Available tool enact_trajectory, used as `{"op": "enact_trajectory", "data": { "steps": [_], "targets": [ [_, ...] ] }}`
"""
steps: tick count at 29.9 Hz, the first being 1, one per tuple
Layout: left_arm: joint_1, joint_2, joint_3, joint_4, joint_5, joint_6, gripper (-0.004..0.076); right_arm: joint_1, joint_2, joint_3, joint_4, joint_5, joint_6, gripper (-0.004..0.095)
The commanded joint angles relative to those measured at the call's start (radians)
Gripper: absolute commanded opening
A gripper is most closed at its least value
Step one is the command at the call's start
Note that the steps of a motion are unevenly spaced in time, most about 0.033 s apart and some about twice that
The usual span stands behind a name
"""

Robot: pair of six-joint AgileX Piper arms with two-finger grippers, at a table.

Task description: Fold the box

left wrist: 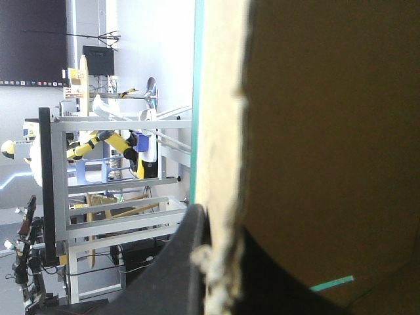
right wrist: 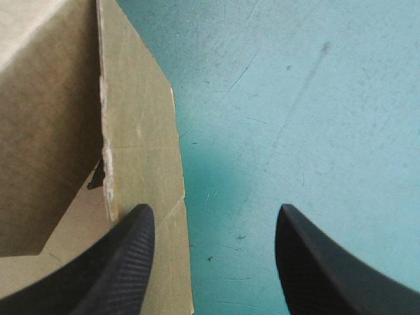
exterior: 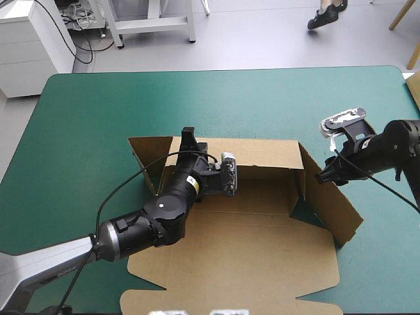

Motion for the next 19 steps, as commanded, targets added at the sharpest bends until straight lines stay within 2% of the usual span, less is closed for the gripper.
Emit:
{"op": "enact_trajectory", "data": {
  "steps": [1, 12, 19],
  "targets": [
    [-0.014, -0.020, -0.013, -0.026, -0.062, -0.007, -0.0008, -0.006, -0.050, -0.012, 0.029, -0.017, 0.004, 0.0506],
    [-0.014, -0.020, -0.013, -0.026, -0.062, -0.007, -0.0008, -0.006, -0.169, 0.161, 0.099, -0.017, -0.043, 0.0506],
    [-0.014, -0.020, -0.013, -0.026, -0.062, -0.007, -0.0008, -0.006, -0.268, 0.165, 0.133, -0.029, -0.043, 0.0506]
  ]
}}
